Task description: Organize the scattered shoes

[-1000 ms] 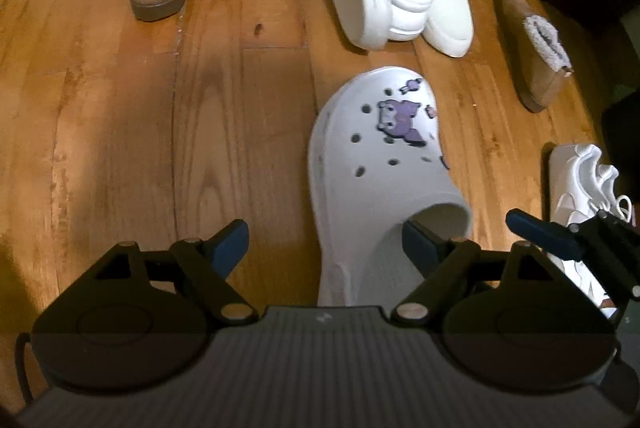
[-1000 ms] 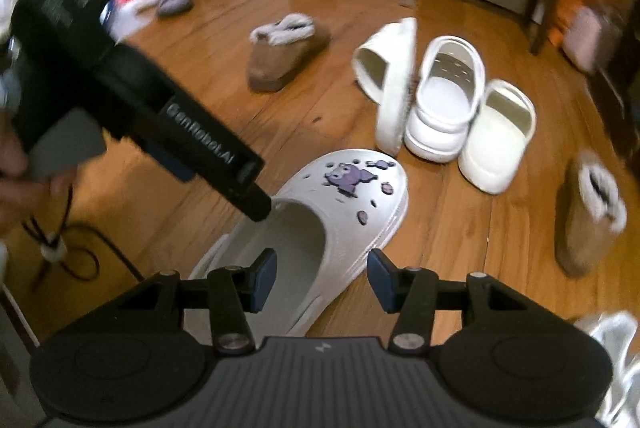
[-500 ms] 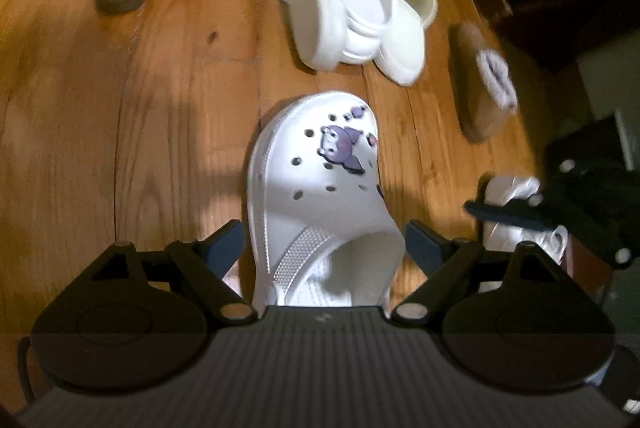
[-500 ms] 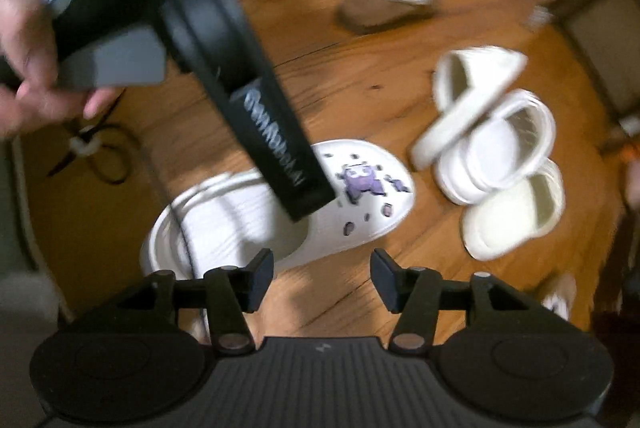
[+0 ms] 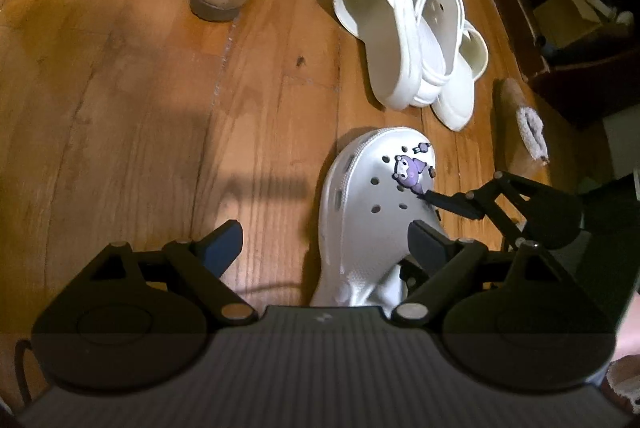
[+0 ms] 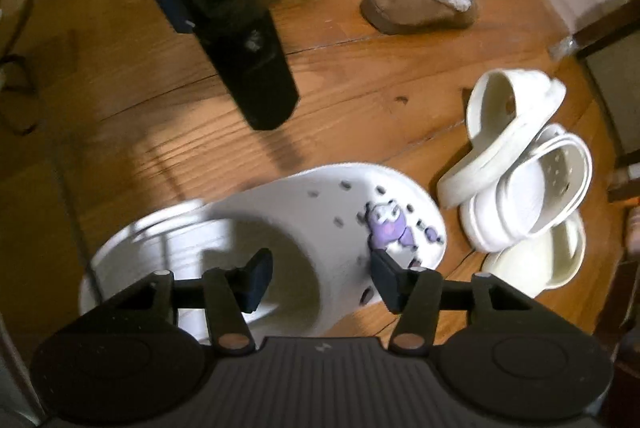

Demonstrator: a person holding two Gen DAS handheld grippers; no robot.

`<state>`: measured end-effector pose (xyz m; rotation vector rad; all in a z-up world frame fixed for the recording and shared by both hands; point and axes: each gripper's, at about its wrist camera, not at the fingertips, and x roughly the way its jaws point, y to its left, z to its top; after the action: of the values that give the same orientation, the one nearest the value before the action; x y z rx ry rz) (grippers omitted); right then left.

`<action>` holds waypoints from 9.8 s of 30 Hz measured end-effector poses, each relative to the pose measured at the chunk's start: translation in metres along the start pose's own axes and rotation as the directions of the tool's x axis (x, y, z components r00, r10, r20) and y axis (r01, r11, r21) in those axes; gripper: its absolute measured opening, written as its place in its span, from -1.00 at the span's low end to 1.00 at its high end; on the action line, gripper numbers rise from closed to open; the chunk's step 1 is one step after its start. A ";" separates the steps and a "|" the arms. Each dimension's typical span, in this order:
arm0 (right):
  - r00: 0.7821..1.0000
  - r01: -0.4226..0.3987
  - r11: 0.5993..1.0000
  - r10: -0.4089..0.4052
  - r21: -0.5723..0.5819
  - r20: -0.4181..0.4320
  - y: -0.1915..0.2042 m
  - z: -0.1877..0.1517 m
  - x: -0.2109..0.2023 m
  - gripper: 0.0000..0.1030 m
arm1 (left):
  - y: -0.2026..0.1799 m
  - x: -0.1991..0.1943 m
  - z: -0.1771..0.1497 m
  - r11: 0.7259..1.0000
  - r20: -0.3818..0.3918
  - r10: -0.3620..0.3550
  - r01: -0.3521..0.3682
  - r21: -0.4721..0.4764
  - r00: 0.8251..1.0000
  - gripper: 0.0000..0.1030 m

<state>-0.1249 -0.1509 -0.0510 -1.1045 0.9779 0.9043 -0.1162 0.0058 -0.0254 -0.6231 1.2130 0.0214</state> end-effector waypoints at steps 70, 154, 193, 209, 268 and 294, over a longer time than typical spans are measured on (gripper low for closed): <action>0.994 -0.094 0.969 0.081 0.228 0.067 -0.034 -0.102 -0.030 0.73 | -0.018 0.057 -0.016 0.961 -0.211 -0.277 0.263 -0.089 0.938 0.76; 0.921 -0.332 0.010 -0.214 0.943 0.327 -0.156 -0.147 0.015 -0.53 | -0.225 0.216 0.195 0.480 0.445 0.244 -0.506 0.717 0.862 -0.45; 0.944 -0.220 0.109 -0.226 0.969 0.240 -0.100 -0.188 -0.058 -0.11 | -0.143 0.084 -0.001 0.726 0.251 0.262 -0.362 0.584 0.932 -0.69; 0.991 -0.124 0.958 0.109 0.257 0.072 -0.055 -0.046 -0.079 -0.05 | -0.016 0.055 0.012 0.990 -0.268 -0.132 0.140 0.012 0.954 0.58; 0.917 -0.038 -0.188 0.384 0.981 0.109 -0.087 -0.097 -0.014 -0.46 | 0.030 0.001 0.033 0.990 -0.034 -0.125 0.122 -0.072 0.992 0.70; 0.965 -0.243 0.968 0.235 0.059 0.119 0.004 0.024 -0.032 0.64 | 0.111 0.013 0.036 0.948 -0.107 -0.107 0.069 -0.310 0.989 0.84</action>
<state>-0.1348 -0.1296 -0.0186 -0.8755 1.0580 1.1048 -0.1183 0.1109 -0.0781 -0.9616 1.3110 0.0993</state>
